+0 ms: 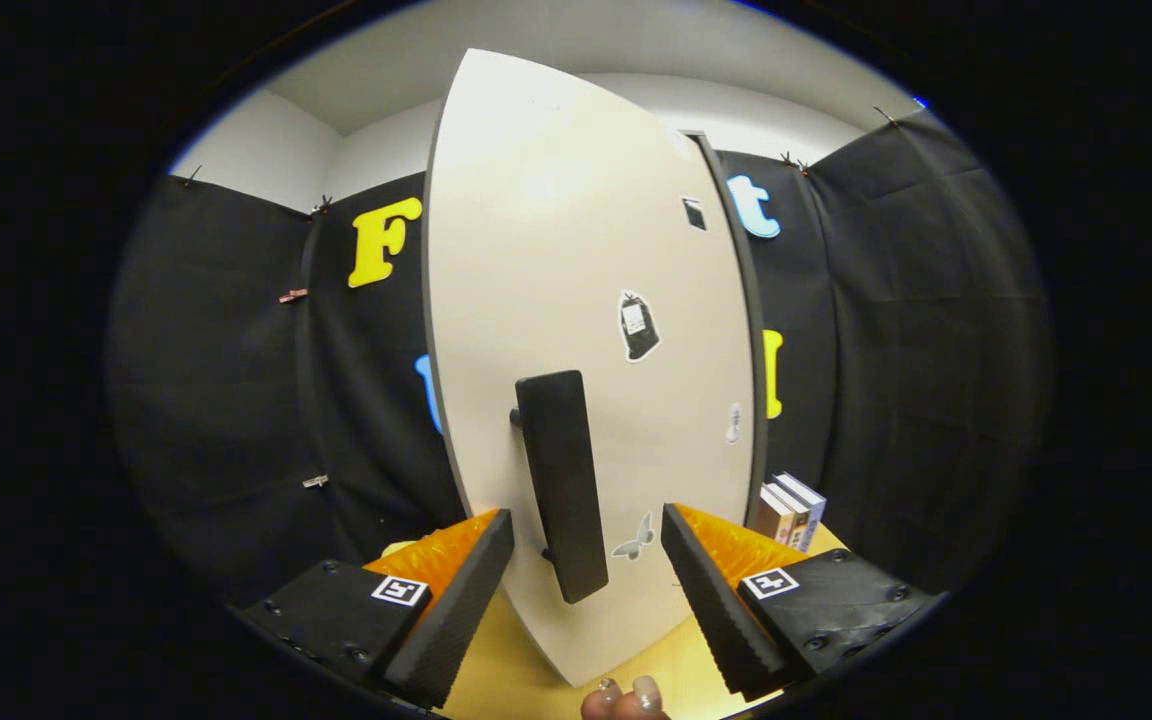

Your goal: Open the shoe cabinet door, grab the shoes and put them into the shoe cabinet, then close the shoe cabinet door.

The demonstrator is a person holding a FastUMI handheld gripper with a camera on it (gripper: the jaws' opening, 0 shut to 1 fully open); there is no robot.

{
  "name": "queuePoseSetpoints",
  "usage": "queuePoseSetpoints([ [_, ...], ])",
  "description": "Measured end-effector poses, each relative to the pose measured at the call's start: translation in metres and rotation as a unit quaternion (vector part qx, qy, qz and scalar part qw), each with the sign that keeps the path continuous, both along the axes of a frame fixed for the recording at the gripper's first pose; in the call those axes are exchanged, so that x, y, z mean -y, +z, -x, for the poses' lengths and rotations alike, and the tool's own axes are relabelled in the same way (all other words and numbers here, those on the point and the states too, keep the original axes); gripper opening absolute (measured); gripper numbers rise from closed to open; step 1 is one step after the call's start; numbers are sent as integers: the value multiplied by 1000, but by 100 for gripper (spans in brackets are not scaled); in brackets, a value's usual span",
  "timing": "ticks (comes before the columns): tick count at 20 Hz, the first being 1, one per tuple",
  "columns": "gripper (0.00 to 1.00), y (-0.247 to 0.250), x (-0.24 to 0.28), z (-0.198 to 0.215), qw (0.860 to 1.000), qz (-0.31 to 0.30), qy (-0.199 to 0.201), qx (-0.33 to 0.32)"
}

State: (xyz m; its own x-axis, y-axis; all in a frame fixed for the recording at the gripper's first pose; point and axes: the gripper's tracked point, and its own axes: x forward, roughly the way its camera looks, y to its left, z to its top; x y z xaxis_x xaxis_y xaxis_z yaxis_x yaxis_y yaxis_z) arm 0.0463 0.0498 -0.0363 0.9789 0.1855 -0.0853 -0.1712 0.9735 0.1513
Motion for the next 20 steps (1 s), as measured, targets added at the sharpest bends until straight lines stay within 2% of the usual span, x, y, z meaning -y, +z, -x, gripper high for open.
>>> queuePoseSetpoints([
  [4,98,3,-36,-20,1000,0,8,-4],
  [8,98,10,-54,-14,1000,5,15,14],
  [20,98,11,-61,8,1000,16,3,22],
])
